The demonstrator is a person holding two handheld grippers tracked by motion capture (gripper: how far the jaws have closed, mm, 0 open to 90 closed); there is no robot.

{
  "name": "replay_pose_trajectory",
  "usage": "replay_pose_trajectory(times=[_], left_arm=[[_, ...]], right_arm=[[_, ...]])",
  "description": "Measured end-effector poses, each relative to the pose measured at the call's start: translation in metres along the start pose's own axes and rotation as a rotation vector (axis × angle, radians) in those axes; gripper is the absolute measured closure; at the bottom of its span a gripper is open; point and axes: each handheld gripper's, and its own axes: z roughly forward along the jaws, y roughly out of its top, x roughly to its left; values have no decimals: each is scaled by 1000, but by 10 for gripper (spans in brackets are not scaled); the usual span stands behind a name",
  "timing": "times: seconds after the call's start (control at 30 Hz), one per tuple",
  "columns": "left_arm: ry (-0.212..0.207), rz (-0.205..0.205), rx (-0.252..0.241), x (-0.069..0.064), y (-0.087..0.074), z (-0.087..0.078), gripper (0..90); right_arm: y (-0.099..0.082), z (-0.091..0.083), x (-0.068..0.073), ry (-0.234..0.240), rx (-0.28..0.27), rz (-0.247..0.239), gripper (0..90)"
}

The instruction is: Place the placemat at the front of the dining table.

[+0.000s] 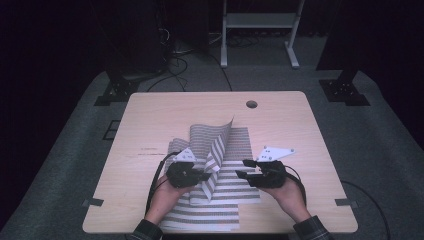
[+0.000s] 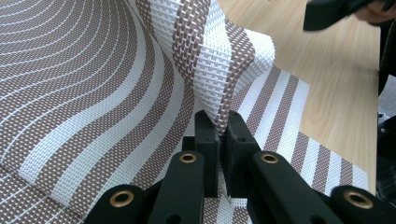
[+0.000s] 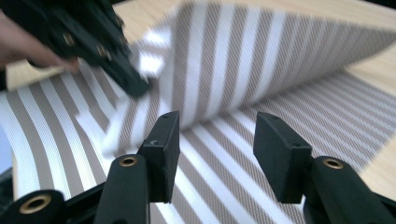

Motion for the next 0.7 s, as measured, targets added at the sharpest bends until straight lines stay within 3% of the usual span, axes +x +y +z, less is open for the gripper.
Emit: replay_pose_trajectory(times=[0.27, 0.43, 0.6, 0.7], left_arm=[[2, -11, -35, 1, 0, -13, 864], [18, -12, -66, 2, 0, -26, 864], [39, -26, -102, 5, -4, -42, 863], [57, -41, -125, 8, -8, -55, 863]], right_arm=[[-35, -5, 0, -19, 96, 0, 514], [-51, -8, -1, -33, 150, -12, 604], [-55, 0, 2, -22, 216, -40, 706], [-56, 7, 5, -28, 256, -69, 720]])
